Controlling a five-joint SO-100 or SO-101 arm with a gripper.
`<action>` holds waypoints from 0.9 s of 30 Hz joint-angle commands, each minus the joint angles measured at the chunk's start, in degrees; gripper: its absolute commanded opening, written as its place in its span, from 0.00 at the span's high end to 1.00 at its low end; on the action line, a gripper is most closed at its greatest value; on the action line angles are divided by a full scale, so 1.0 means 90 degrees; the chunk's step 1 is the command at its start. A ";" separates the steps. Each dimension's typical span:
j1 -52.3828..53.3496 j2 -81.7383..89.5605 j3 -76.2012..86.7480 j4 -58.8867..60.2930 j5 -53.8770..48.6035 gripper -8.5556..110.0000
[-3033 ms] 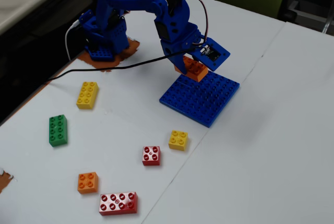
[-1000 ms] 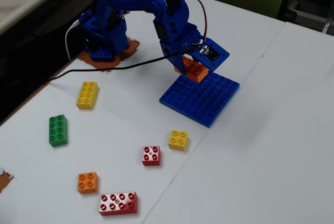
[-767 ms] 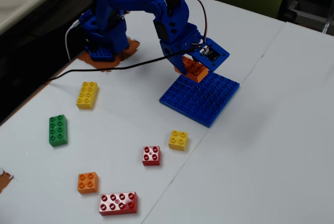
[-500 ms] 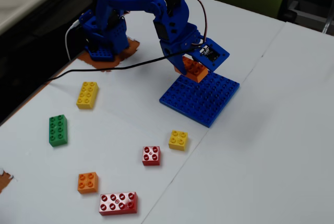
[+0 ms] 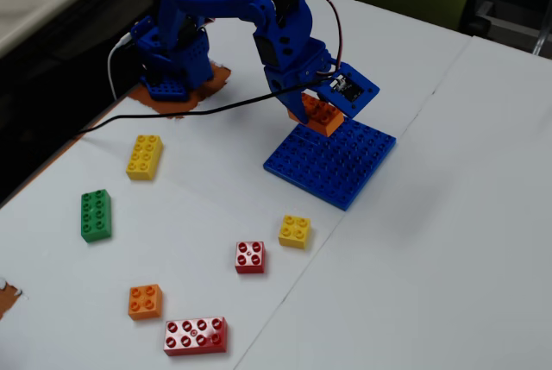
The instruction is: Pick up the 2x4 orange block and go up the 8x8 blue block.
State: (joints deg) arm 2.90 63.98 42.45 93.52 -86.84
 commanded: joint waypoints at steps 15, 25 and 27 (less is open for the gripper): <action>-0.0068 -0.0078 -0.0400 -0.0244 -0.0068 0.93; -0.0088 -0.0088 -0.0430 -0.0215 -0.0068 0.93; -0.0098 -0.0088 -0.0449 -0.0225 -0.0049 0.93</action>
State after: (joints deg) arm 2.72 62.40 41.75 92.29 -86.84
